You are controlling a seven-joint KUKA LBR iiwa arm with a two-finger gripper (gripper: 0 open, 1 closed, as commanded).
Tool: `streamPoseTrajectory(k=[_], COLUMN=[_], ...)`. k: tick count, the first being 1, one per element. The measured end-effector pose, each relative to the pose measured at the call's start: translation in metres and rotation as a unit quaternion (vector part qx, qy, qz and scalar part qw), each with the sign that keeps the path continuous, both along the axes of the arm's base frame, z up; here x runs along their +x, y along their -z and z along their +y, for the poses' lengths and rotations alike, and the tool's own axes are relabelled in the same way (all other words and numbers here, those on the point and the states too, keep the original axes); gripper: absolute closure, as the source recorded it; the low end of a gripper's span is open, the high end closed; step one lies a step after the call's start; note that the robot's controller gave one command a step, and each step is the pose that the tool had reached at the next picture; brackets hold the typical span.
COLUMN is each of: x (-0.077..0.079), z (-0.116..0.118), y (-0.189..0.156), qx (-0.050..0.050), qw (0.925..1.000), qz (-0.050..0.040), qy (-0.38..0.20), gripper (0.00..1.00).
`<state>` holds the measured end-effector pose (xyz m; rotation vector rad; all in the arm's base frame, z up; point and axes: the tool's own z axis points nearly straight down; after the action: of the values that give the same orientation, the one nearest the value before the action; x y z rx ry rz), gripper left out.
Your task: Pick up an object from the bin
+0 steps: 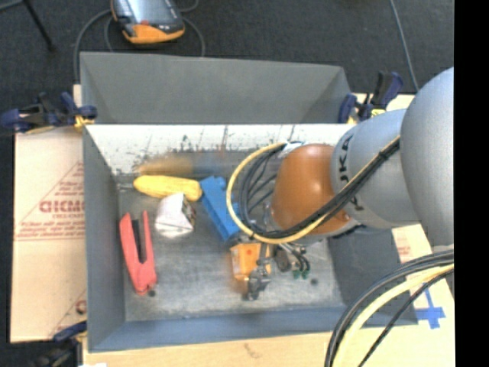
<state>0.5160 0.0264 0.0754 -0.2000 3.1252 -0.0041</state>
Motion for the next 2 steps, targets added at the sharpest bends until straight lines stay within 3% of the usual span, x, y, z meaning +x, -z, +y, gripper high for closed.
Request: streamPoseTrajectory(k=[1,2], x=[0.0063,0.0063], z=[0.0015,0.0015], y=[-0.0979,-0.0979], qx=[0.000,0.000], qw=[0.9998,0.9998], qz=[0.0037,0.0037], qy=[-0.021,-0.021], gripper=[1.00,1.00])
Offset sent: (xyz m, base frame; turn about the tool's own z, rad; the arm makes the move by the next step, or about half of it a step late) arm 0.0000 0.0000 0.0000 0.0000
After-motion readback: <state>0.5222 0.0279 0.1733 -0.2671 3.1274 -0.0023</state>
